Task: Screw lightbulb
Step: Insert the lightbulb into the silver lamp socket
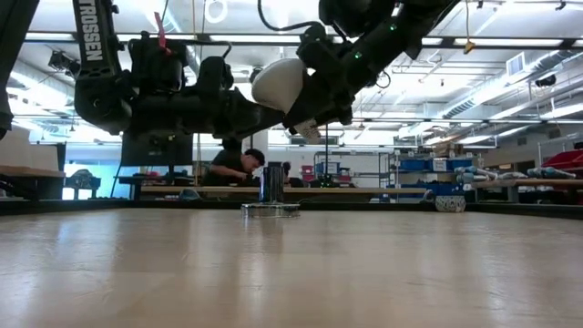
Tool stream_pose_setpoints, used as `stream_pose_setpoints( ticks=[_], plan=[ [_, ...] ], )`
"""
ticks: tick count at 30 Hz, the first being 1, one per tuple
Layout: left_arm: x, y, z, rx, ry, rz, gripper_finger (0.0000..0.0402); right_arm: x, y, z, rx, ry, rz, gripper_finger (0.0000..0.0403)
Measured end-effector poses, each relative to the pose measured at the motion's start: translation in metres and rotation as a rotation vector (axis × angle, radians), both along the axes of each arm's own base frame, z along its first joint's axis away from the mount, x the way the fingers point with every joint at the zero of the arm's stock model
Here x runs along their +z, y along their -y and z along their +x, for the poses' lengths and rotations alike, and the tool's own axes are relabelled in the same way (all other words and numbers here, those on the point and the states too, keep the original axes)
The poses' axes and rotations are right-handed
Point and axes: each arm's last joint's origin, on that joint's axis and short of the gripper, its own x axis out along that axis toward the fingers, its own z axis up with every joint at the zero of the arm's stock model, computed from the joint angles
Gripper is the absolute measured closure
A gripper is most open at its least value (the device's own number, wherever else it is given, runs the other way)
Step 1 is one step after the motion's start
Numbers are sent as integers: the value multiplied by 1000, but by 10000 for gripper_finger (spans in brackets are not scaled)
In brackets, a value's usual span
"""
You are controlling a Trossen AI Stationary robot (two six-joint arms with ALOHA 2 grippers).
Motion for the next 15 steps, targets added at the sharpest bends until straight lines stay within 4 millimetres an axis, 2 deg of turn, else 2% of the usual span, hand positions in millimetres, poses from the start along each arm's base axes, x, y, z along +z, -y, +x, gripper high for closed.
stream_pose_setpoints(
  ticks=[3,15],
  plan=[
    [0,0,0,-1,-2,0,402,-5,1,1,-4,-15,5,232],
    [-2,-1,0,0,-22,-5,402,-3,4,4,-11,26,-1,229]
  ],
)
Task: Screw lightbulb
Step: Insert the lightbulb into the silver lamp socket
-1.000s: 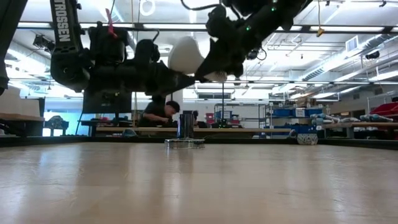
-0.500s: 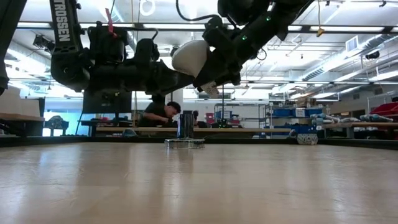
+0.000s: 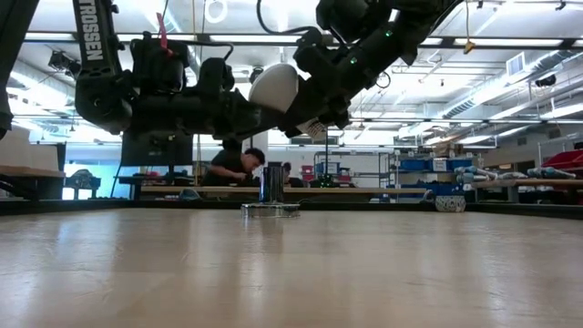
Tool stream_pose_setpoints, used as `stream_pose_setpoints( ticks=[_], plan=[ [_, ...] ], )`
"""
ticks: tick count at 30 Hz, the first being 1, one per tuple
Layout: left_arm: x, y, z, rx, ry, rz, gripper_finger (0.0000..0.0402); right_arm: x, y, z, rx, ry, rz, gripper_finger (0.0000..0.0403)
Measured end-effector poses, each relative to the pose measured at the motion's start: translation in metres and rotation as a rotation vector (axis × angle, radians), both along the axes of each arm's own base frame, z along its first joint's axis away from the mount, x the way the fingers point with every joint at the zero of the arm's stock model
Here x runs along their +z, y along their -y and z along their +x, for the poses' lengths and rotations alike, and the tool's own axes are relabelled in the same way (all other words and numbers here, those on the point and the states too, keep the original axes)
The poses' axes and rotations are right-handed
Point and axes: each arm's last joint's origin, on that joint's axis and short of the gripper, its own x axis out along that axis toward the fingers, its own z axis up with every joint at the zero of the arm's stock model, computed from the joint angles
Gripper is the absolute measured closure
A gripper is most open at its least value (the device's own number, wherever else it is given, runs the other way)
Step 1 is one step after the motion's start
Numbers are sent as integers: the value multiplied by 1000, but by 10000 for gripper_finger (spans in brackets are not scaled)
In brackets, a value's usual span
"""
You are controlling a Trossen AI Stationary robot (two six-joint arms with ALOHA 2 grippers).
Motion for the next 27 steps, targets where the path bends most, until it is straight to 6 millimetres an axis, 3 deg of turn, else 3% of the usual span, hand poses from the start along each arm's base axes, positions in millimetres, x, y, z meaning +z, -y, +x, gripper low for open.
stream_pose_setpoints(
  ticks=[8,19,27],
  plan=[
    [-1,0,0,3,-5,3,402,1,1,0,-5,1,2,222],
    [-5,0,0,-1,-44,-4,402,3,1,-1,-7,13,2,159],
    [-6,0,0,-1,-54,-5,402,9,4,-4,-14,20,0,200]
  ],
)
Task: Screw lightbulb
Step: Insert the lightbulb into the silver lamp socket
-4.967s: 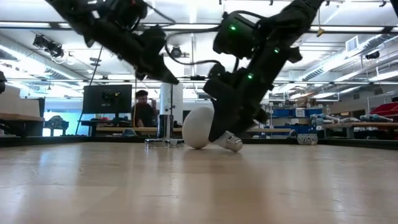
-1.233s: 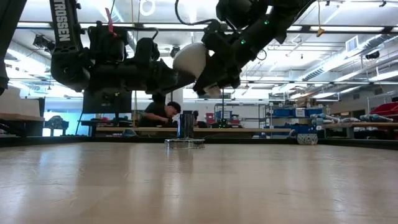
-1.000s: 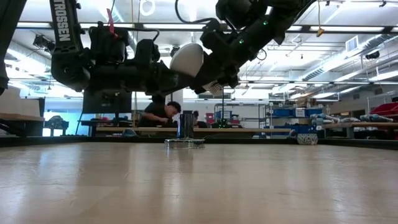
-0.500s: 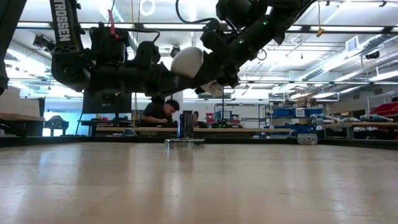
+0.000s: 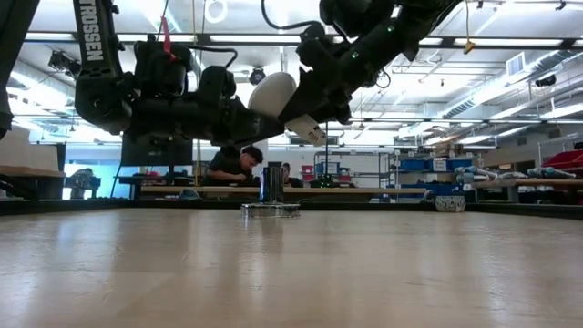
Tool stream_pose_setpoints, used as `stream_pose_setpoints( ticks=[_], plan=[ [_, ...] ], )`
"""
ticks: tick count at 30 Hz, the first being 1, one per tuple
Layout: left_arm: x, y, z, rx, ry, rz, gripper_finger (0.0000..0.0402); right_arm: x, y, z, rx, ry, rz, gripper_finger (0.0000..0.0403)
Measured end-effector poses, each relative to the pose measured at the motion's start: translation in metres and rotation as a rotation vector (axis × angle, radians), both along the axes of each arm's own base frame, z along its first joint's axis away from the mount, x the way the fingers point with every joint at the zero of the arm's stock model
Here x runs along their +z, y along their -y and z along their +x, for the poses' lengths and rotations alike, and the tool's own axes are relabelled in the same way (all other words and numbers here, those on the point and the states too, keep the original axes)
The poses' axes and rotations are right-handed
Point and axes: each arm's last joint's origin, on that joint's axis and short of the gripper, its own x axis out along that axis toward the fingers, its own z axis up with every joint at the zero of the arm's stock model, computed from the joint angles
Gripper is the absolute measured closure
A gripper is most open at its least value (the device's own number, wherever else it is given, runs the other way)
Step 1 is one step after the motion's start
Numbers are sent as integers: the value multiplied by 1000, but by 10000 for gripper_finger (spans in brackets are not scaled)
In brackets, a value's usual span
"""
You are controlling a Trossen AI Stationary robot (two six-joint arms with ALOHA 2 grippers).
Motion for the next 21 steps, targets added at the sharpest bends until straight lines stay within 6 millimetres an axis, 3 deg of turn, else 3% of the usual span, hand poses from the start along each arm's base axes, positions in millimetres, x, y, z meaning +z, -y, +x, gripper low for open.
stream_pose_setpoints(
  ticks=[4,13,21],
  plan=[
    [0,0,0,0,-4,-1,402,0,0,0,5,1,-5,231],
    [1,-8,-2,28,10,-2,402,6,0,-1,29,21,-32,235],
    [20,-11,-8,16,46,18,402,4,0,-2,36,37,-34,235]
  ],
)
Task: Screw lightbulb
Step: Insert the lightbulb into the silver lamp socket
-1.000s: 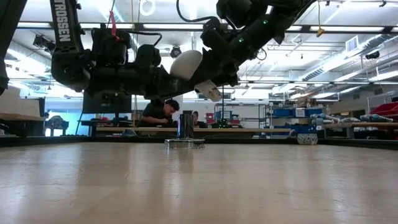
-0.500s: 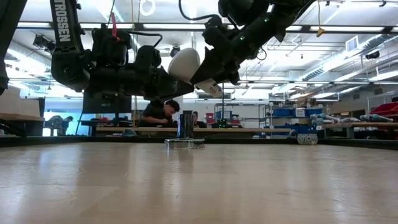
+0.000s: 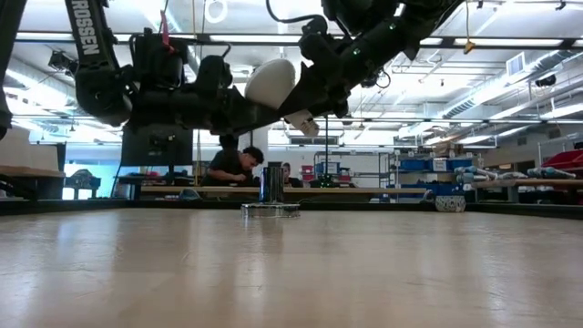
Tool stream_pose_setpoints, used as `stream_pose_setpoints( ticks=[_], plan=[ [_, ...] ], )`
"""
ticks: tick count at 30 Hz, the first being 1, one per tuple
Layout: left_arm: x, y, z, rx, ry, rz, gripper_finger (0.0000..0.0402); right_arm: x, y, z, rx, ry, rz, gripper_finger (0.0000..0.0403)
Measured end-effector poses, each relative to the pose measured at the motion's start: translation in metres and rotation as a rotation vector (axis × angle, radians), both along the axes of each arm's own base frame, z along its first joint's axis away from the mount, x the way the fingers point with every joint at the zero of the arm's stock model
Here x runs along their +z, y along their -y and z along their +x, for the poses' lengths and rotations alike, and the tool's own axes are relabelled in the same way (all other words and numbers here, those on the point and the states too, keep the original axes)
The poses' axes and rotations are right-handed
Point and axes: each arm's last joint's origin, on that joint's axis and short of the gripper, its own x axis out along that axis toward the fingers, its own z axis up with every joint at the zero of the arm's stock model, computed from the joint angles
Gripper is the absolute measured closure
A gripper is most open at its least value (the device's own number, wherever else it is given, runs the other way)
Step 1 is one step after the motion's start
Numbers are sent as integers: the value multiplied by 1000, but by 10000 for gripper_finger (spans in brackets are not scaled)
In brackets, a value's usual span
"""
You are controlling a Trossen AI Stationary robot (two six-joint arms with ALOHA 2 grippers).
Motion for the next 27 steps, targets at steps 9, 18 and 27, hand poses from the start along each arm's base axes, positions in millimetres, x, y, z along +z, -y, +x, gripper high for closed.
stream_pose_setpoints(
  ticks=[9,18,27],
  plan=[
    [18,-1,-9,8,-39,39,402,1,0,1,19,19,12,235],
    [33,-1,-16,44,-45,117,402,4,1,3,29,62,-7,235],
    [15,-25,-26,266,-250,106,402,-1,11,1,34,158,-32,235]
  ],
)
